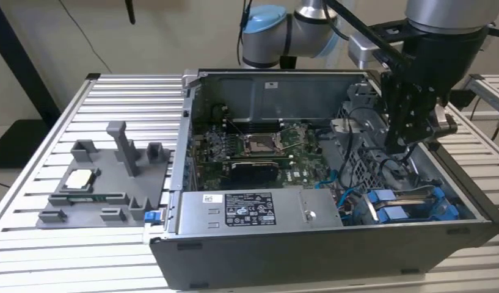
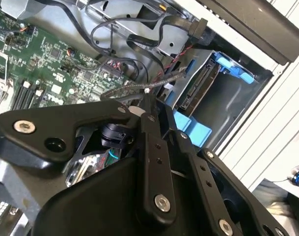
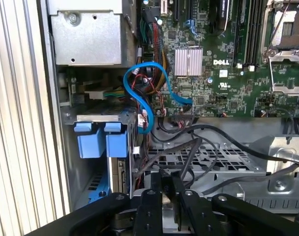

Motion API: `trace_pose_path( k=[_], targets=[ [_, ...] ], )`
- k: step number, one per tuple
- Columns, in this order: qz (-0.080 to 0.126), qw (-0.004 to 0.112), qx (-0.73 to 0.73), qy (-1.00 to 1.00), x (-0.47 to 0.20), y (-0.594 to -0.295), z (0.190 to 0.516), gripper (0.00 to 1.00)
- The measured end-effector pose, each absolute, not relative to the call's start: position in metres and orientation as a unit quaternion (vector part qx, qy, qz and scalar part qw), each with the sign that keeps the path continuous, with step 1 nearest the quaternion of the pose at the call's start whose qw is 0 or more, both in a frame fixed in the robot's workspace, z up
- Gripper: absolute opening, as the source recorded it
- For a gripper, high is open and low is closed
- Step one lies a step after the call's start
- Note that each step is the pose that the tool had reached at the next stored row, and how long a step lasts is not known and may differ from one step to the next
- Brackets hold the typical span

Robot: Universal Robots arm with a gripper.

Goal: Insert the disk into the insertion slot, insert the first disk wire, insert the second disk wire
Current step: 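Insert the first disk wire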

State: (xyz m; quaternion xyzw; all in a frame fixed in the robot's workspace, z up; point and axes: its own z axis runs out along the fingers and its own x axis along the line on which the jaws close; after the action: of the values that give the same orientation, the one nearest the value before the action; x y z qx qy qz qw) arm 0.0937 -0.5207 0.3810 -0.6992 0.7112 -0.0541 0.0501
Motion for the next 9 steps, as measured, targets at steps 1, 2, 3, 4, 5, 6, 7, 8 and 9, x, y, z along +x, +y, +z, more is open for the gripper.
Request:
trace_pose_path(
  k=[1, 2, 3, 4, 5, 6, 7, 8, 9],
  targets=[
    [-0.051, 0.047, -0.699, 0.711, 0.095, -0.524, 0.381, 0.20],
    [-0.049, 0.045, -0.700, 0.711, 0.096, -0.527, 0.380, 0.20],
    [-0.047, 0.042, -0.700, 0.712, 0.097, -0.530, 0.380, 0.20],
    [-0.045, 0.041, -0.700, 0.712, 0.098, -0.533, 0.379, 0.20],
    [-0.043, 0.039, -0.700, 0.712, 0.098, -0.537, 0.378, 0.20],
    [-0.042, 0.038, -0.700, 0.712, 0.099, -0.541, 0.378, 0.20],
    [-0.041, 0.037, -0.700, 0.712, 0.100, -0.544, 0.377, 0.20],
    [-0.041, 0.036, -0.700, 0.712, 0.101, -0.548, 0.375, 0.20],
    [-0.040, 0.036, -0.700, 0.712, 0.103, -0.551, 0.374, 0.20]
  ],
)
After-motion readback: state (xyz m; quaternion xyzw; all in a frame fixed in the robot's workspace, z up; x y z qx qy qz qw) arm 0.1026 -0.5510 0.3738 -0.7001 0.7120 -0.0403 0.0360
